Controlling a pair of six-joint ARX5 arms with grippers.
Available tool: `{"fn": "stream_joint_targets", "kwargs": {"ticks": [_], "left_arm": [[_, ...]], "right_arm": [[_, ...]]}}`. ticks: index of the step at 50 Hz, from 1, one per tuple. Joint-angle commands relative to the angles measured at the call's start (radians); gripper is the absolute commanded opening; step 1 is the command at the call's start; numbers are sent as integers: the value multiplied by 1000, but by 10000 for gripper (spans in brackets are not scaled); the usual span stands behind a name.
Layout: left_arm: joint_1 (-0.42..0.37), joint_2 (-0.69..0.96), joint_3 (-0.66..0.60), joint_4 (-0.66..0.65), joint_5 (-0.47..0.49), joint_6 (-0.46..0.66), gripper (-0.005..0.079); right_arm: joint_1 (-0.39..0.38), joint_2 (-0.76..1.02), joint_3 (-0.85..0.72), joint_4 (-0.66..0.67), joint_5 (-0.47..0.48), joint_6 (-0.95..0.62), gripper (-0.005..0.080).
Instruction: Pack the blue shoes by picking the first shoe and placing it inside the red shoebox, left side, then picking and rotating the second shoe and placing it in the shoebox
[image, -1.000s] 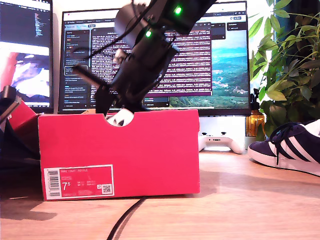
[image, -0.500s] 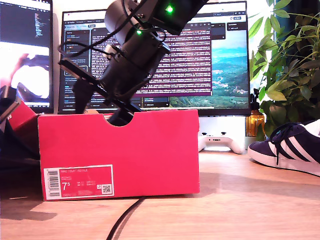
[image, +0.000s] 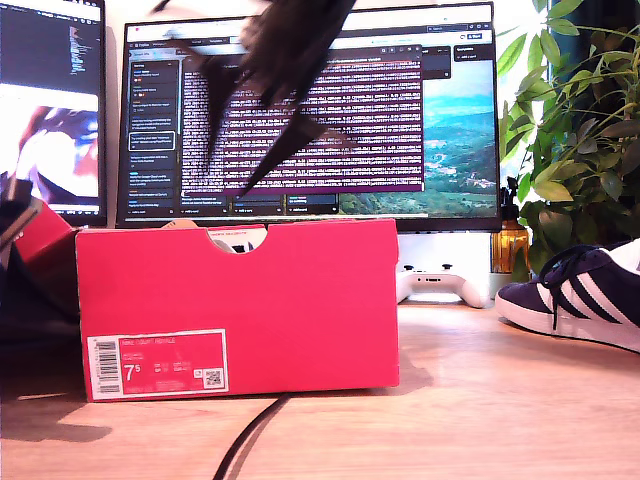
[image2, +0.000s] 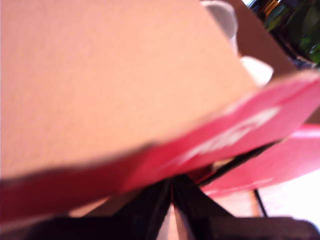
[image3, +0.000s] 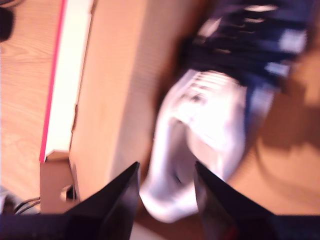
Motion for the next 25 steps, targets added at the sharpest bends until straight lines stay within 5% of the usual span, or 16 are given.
{"fn": "stream_joint_targets", "kwargs": {"ticks": [1,8,25], "left_arm": [[-6,6,9,-7,1,8,-20],[-6,6,9,-39,1,8,-20],[-6,6,9,-97,1,7,-20]], "right_arm": [[-19,-14,23,-40,8,0,312],[-58,-14,42,-135,188,106,383],[-137,-15,41,-397,566,399,389]]}}
